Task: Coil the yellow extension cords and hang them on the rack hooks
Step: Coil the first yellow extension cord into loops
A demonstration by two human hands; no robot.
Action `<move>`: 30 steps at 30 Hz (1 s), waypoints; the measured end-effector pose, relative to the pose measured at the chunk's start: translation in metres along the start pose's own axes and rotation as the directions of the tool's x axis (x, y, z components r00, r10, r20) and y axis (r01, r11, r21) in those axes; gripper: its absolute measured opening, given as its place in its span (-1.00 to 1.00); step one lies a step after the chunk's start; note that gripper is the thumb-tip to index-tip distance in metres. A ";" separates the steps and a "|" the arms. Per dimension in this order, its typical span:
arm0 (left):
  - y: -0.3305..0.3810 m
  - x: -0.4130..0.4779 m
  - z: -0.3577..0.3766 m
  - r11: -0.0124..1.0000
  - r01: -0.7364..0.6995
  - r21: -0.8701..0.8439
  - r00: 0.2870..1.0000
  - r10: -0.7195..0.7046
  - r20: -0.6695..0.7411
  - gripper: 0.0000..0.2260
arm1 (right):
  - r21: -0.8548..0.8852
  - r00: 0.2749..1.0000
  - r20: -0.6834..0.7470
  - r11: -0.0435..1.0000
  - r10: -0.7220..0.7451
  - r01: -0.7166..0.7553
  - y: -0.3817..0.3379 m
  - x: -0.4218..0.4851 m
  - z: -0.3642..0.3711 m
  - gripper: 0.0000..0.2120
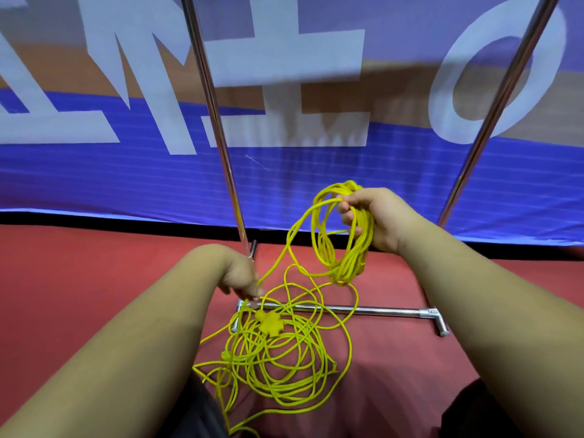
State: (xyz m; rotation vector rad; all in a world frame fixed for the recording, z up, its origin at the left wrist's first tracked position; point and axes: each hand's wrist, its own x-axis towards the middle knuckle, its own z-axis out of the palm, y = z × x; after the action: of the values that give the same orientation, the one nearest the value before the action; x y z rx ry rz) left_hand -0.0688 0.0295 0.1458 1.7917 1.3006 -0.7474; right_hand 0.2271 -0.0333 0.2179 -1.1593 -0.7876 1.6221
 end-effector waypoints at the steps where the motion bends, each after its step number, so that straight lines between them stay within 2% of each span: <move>1: -0.007 0.002 -0.001 0.999 0.045 -0.002 0.999 -0.045 -0.025 -0.83 | 0.023 1.000 0.003 1.000 -0.020 0.020 -0.003 -0.001 -0.003 -0.92; 2: -0.010 0.002 -0.004 0.998 0.050 -0.025 0.995 -0.052 -0.084 -0.80 | 0.025 0.999 0.010 0.999 -0.031 0.031 -0.004 -0.003 -0.006 -0.91; 4: -0.014 0.001 -0.014 1.000 -0.014 -0.017 0.950 0.008 -0.313 -0.80 | -0.025 0.999 0.028 0.999 -0.024 0.024 -0.005 -0.005 -0.010 -0.88; 6: -0.012 -0.002 -0.025 0.994 -0.069 0.090 0.810 0.109 -0.576 -0.84 | -0.102 0.999 0.032 0.995 0.018 -0.015 -0.003 -0.006 -0.012 -0.85; 8: -0.001 -0.007 -0.034 0.979 -0.143 0.147 0.649 0.205 -0.733 -0.82 | -0.170 0.997 0.019 0.983 0.073 -0.069 0.001 -0.006 -0.014 -0.80; 10: 0.015 -0.014 -0.040 0.950 -0.207 0.234 0.495 0.308 -0.812 -0.73 | -0.193 0.992 0.044 0.975 0.118 -0.107 0.003 -0.007 -0.014 -0.77; 12: 0.032 -0.023 -0.042 0.909 -0.249 0.334 0.377 0.408 -0.831 -0.68 | -0.161 0.985 0.075 0.977 0.157 -0.143 0.004 -0.010 -0.011 -0.77; 15: 0.050 -0.033 -0.040 0.830 -0.358 0.427 0.292 0.534 -0.793 -0.67 | -0.083 0.978 0.069 0.978 0.197 -0.192 0.003 -0.015 -0.002 -0.79; 18: 0.063 -0.041 -0.035 0.780 -0.356 0.515 0.284 0.615 -0.735 -0.63 | -0.122 0.976 0.066 0.973 0.207 -0.198 0.003 -0.017 0.006 -0.81; 22: 0.070 -0.045 -0.030 0.823 -0.327 0.465 0.324 0.560 -0.763 -0.64 | -0.261 0.975 0.086 0.949 0.204 -0.176 0.009 -0.015 0.010 -0.78; 27: 0.065 -0.043 -0.028 0.893 -0.313 0.322 0.410 0.433 -0.803 -0.72 | -0.306 0.962 0.168 0.939 0.217 -0.158 0.012 -0.013 0.012 -0.82; 30: 0.059 -0.035 -0.023 0.924 -0.329 0.194 0.513 0.347 -0.785 -0.81 | -0.306 0.965 0.163 0.940 0.206 -0.149 0.009 -0.014 0.016 -0.82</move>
State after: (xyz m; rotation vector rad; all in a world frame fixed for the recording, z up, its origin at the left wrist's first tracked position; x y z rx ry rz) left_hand -0.0227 0.0221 0.2013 2.4320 1.3809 0.3869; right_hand 0.2107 -0.0487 0.2196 -1.3244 -1.1034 1.8319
